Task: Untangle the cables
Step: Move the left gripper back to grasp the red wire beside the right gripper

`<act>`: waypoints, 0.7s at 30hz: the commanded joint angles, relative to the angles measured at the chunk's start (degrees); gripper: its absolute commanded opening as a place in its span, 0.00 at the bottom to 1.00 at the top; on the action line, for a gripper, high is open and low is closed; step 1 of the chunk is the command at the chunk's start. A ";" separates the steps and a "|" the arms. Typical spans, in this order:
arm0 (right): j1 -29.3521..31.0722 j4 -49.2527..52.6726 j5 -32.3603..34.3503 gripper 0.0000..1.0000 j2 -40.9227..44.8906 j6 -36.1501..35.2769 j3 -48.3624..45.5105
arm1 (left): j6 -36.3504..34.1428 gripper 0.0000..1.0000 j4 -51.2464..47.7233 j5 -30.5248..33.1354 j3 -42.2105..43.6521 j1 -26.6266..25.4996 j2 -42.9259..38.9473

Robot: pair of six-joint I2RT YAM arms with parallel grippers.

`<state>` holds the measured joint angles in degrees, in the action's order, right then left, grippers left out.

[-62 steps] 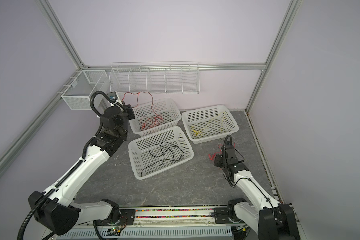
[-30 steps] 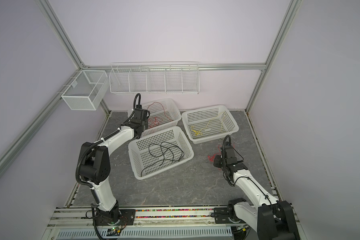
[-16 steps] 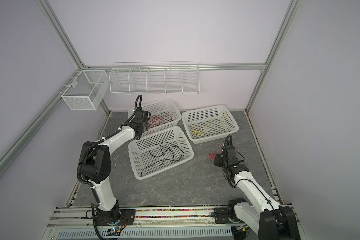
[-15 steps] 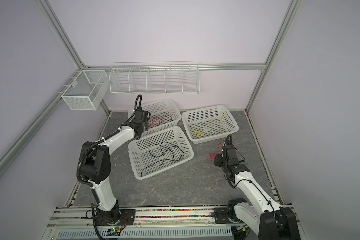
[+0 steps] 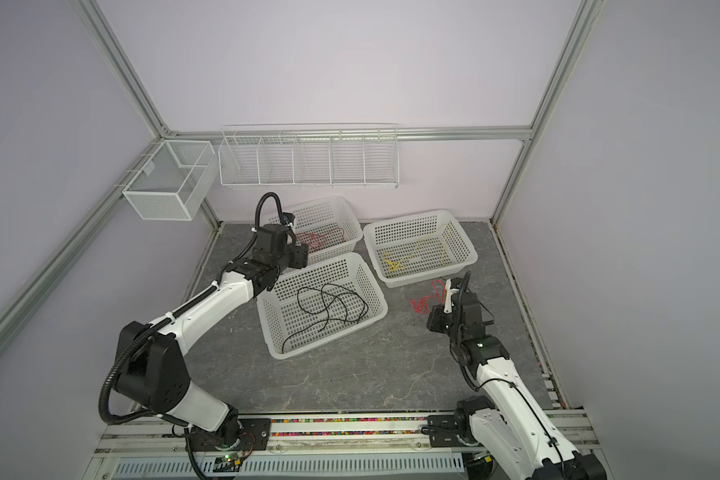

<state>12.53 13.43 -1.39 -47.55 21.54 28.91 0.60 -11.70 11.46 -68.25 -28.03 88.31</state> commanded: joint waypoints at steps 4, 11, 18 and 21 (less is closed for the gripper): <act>3.14 -1.90 -9.83 0.06 3.96 -4.45 -0.21 | -2.56 0.71 3.03 -15.44 6.35 -3.90 -5.32; 9.24 -5.95 -11.00 0.06 4.90 -6.20 0.16 | -0.78 0.77 8.25 -25.20 13.00 -11.08 -9.07; 12.38 -11.11 -11.36 0.06 1.56 -5.19 1.43 | 0.14 0.82 14.06 -28.67 15.78 -16.52 -10.96; 14.27 -12.28 -11.03 0.06 0.00 -5.39 2.38 | 2.89 0.88 17.38 -32.23 16.42 -16.57 -10.41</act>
<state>25.28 5.39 -11.73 -46.61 17.06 29.17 0.93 0.19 -15.94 -52.66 -44.62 78.37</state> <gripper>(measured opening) 0.066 0.868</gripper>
